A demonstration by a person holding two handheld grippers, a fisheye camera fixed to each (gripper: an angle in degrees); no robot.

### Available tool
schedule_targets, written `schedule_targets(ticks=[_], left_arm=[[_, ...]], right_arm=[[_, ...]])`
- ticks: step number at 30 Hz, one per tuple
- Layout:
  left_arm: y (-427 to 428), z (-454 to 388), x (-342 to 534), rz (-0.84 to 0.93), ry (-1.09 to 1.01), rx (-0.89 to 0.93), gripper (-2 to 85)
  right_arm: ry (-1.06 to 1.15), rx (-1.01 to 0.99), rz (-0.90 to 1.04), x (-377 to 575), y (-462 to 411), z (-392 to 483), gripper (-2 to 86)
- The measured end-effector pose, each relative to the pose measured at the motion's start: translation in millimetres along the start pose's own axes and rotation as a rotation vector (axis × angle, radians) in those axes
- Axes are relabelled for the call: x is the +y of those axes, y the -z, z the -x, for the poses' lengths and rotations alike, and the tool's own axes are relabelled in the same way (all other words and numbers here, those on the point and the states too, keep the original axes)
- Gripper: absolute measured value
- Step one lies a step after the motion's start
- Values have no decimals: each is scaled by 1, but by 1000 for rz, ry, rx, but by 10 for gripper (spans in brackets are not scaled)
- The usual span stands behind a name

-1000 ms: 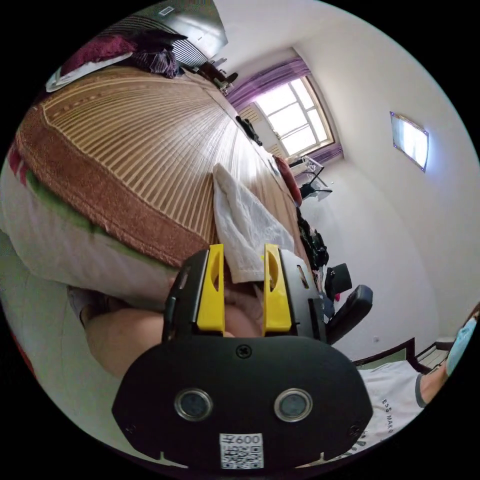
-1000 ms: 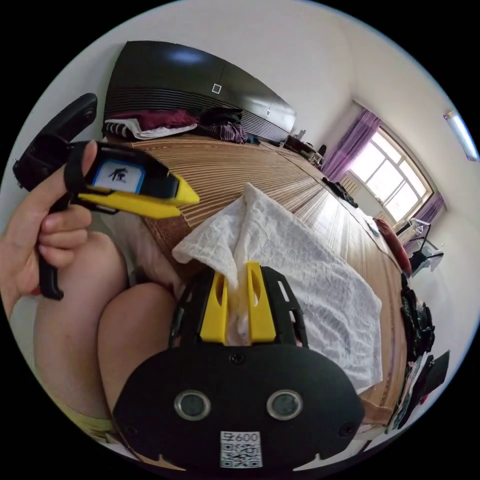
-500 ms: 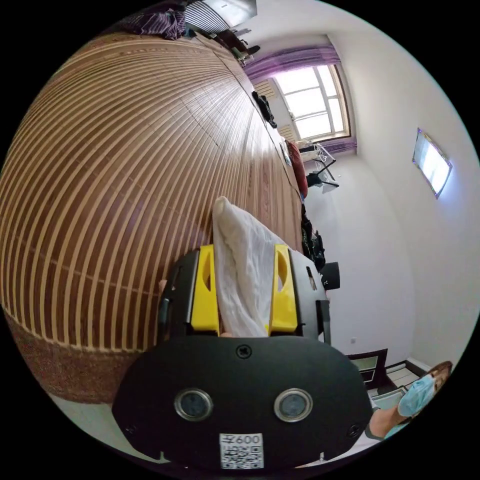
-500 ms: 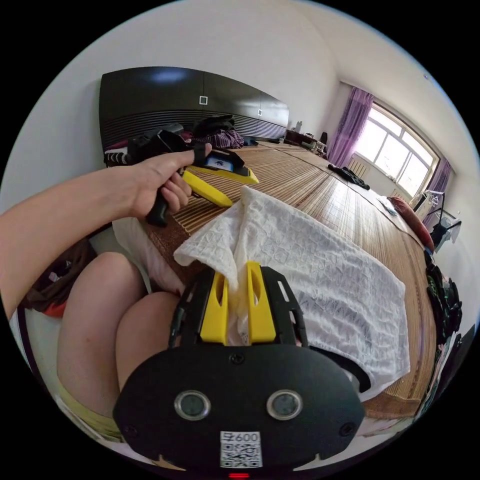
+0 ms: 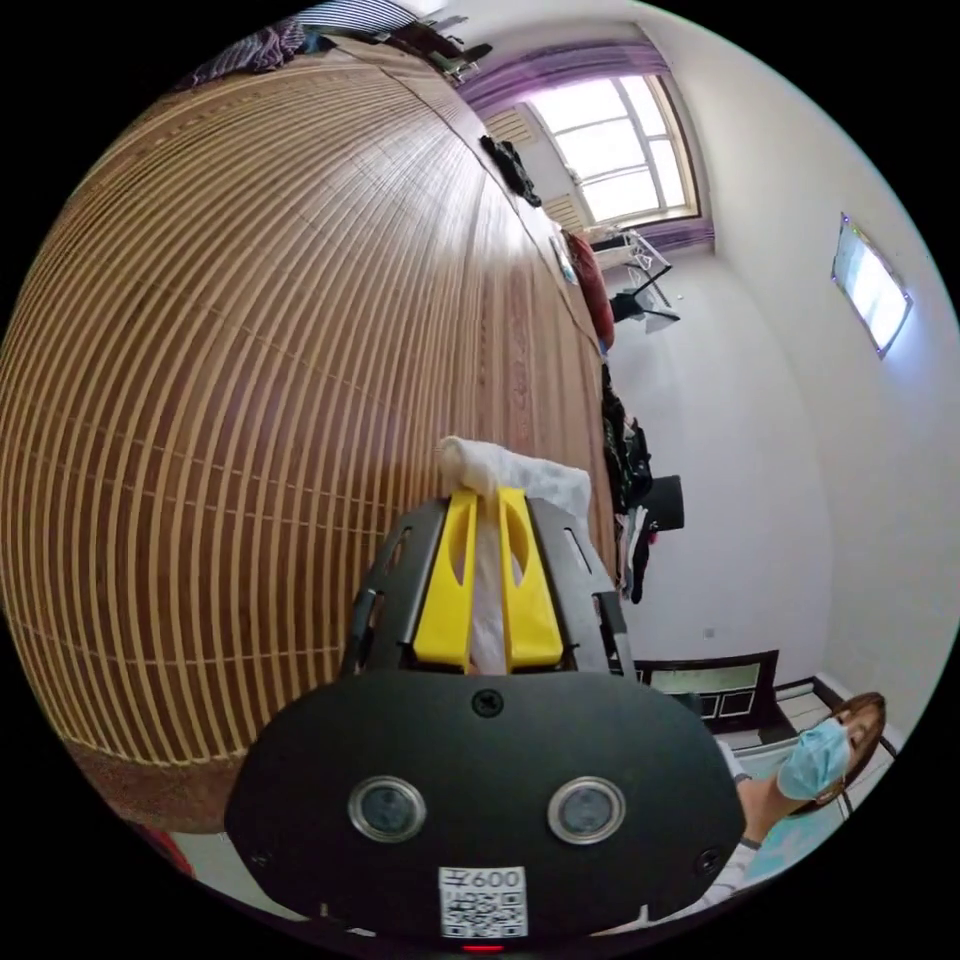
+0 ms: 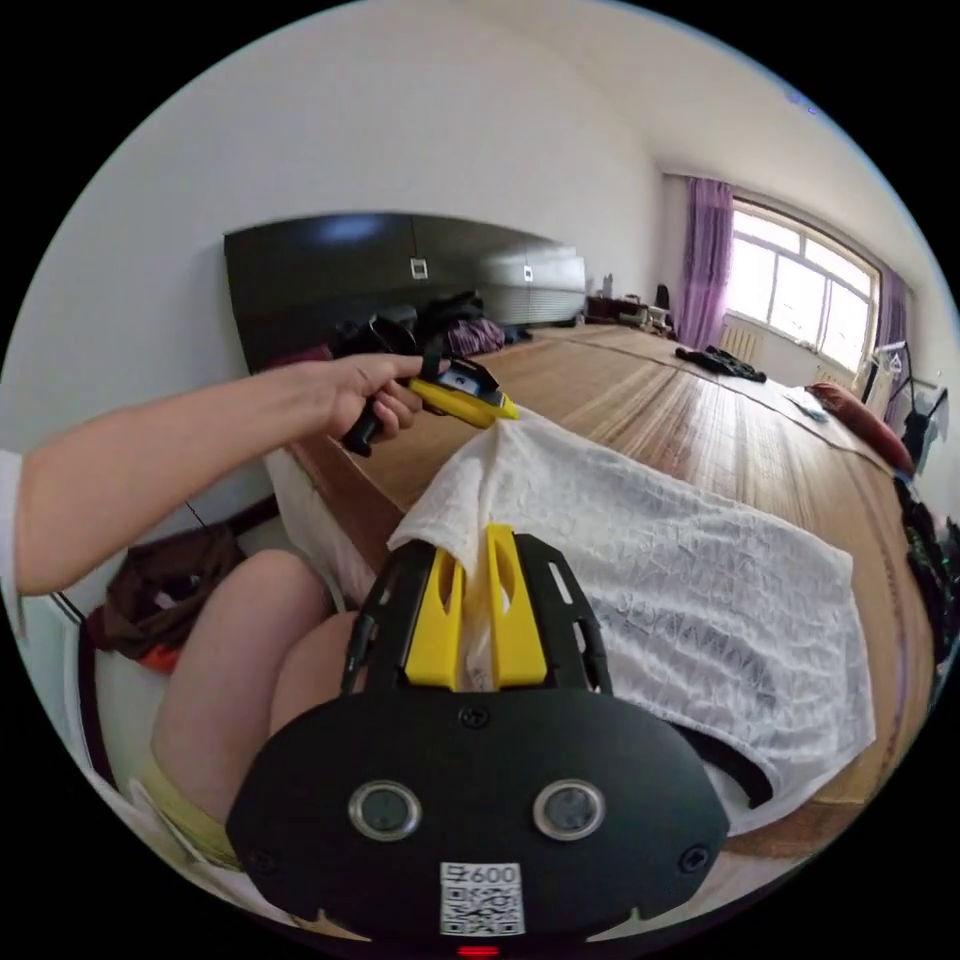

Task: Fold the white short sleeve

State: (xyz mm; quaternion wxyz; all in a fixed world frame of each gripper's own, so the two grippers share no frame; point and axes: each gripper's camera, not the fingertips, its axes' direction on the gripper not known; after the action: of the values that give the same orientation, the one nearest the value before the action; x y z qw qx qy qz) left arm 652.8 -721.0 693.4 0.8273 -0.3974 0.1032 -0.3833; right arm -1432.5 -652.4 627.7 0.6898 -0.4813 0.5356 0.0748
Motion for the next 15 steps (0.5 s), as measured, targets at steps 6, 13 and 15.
schedule_targets(ticks=[6,13,15], left_arm=[[-9,-22,-9,-42,12,77,26],[-124,-61,-42,78,-113,72,23],[-164,-60,-51,108,-116,79,22]], right_arm=[[-341,-213,-232,-65,122,-87,-7],[-515,-71,-433,-108,255,-145,-8],[-565,-50,-451,-118,279,-160,-8]])
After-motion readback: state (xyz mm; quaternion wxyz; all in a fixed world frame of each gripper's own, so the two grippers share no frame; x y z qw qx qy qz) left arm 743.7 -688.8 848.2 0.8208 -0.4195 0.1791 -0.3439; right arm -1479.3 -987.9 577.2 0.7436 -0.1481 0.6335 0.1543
